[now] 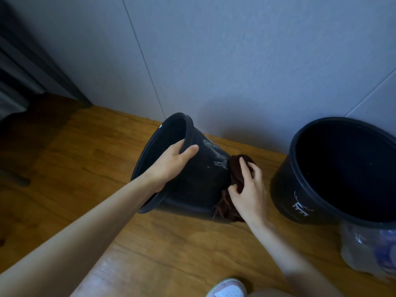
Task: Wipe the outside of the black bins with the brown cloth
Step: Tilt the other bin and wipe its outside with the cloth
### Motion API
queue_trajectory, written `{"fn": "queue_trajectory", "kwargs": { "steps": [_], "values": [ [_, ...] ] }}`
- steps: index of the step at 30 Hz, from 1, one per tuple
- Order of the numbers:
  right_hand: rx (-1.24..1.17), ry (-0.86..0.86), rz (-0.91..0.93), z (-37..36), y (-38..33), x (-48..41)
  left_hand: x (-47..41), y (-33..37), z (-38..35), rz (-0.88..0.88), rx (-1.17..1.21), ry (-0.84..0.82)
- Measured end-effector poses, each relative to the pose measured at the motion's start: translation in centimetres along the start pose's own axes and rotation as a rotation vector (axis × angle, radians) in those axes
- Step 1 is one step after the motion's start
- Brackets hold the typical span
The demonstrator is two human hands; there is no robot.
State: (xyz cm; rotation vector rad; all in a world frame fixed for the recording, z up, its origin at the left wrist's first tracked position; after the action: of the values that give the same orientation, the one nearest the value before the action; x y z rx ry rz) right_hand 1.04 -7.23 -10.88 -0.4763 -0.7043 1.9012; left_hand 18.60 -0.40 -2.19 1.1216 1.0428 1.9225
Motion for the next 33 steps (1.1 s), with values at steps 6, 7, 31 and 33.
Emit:
{"fn": "queue_trajectory", "kwargs": {
  "steps": [6,7,31,33],
  "values": [
    [-0.203,0.060,0.187,0.8,-7.1,-1.0,0.3,-0.3,0.1,-0.053,0.015,0.032],
    [-0.224,0.063,0.246,1.0,-8.5,-1.1,0.3,-0.3,0.0,-0.057,0.011,0.031],
    [-0.289,0.032,0.275,0.5,-12.1,-2.1,-0.1,0.0,-0.2,-0.056,-0.009,0.028],
    [-0.200,0.025,0.223,-0.3,-9.9,-2.7,0.0,0.0,0.2,-0.055,-0.028,0.020]
  ]
}}
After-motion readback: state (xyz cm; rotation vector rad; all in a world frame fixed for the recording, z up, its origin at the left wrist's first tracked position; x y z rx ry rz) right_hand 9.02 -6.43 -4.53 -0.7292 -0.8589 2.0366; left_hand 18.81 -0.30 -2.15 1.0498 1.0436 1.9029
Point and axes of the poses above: each hand's wrist, its own x-axis away from the middle knuckle, its own z-axis out of the back of the hand, y = z × x, the point moved 9 cm from there along -x, towards the middle knuckle
